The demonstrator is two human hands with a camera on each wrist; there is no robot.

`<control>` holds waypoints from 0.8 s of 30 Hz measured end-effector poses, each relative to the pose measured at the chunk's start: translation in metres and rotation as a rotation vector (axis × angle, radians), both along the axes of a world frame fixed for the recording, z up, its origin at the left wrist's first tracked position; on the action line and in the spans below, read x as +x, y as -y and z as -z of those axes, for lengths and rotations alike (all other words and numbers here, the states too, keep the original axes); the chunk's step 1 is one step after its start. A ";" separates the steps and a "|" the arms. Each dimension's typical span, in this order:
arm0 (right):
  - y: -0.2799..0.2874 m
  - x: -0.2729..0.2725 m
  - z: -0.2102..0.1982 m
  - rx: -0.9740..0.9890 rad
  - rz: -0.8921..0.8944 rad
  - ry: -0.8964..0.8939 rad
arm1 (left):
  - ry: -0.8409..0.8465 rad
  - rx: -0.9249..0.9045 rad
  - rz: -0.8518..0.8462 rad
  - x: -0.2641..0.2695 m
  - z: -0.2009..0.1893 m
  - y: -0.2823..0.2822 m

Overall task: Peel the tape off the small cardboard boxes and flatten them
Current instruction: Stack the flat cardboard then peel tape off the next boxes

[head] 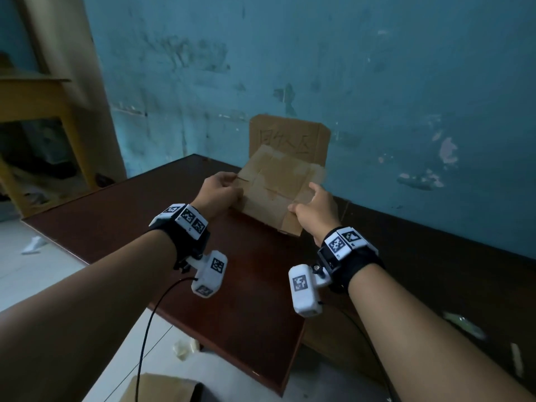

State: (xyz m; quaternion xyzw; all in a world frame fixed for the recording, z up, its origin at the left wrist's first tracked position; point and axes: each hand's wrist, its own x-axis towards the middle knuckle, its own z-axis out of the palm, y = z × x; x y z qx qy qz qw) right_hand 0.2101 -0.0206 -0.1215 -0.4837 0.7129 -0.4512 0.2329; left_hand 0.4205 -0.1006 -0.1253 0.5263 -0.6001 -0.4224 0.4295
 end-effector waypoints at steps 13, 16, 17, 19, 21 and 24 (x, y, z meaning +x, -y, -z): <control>0.059 -0.005 0.029 0.089 -0.141 -0.312 | 0.206 -0.129 -0.198 -0.014 0.029 0.076; 0.068 0.000 0.038 0.057 -0.130 -0.424 | 0.232 -0.142 -0.212 -0.023 0.029 0.083; 0.072 0.001 0.040 0.049 -0.124 -0.452 | 0.243 -0.134 -0.188 -0.027 0.030 0.087; 0.081 0.002 0.043 0.057 -0.108 -0.520 | 0.300 -0.104 -0.088 -0.034 0.032 0.091; 0.087 0.001 0.041 0.113 -0.107 -0.651 | 0.541 -0.121 0.032 -0.038 0.034 0.092; 0.093 -0.005 0.039 0.243 -0.145 -0.751 | 0.853 -0.137 0.109 -0.038 0.041 0.094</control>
